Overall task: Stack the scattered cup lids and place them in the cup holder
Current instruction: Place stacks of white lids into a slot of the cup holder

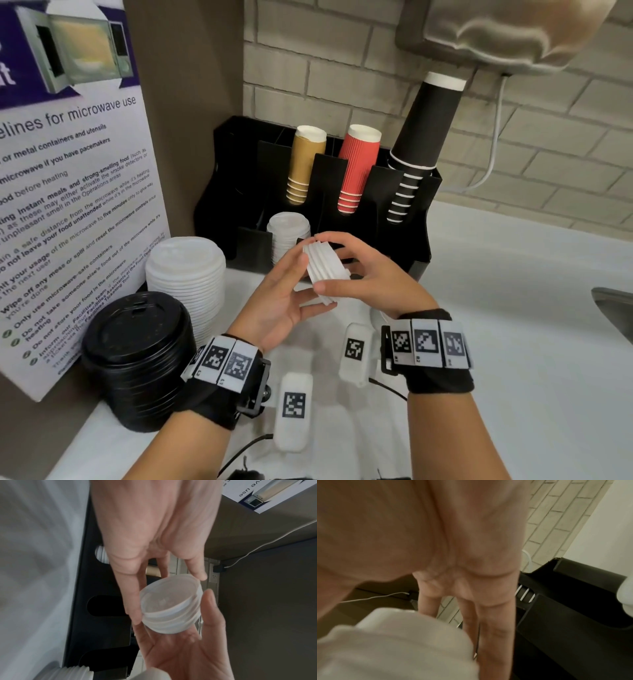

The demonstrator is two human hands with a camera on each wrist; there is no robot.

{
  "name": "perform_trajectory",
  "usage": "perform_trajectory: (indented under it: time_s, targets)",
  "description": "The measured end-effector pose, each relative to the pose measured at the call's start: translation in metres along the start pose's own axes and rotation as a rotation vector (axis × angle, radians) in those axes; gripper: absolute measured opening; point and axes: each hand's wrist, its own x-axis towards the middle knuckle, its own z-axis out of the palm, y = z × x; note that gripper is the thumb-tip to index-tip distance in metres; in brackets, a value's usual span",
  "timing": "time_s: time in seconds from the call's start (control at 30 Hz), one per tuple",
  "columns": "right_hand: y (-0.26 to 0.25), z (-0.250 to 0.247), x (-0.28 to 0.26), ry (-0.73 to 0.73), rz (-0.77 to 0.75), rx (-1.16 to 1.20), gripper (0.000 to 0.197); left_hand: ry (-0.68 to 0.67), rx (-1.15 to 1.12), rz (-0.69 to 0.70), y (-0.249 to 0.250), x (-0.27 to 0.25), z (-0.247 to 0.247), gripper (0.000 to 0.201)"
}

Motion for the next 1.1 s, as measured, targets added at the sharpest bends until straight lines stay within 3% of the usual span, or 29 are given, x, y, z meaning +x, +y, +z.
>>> perform_trajectory:
  time_s: [0.4, 0.83, 0.97, 1.1]
  targets:
    - [0.003, -0.008, -0.004, 0.031, -0.015, 0.057, 0.061, 0.06, 0.032, -0.002, 0.0, 0.004, 0.003, 0.063]
    - [0.0, 0.002, 0.002, 0.161, -0.039, -0.104, 0.061, 0.094, 0.002, -0.018, -0.004, 0.012, 0.001, 0.061]
    - [-0.015, -0.008, 0.025, 0.216, -0.121, -0.155, 0.061, 0.319, -0.094, 0.022, -0.004, 0.016, -0.005, 0.052]
    - [-0.029, -0.013, 0.08, 0.25, -0.147, -0.414, 0.069, 0.52, -0.164, 0.034, -0.006, 0.017, -0.015, 0.029]
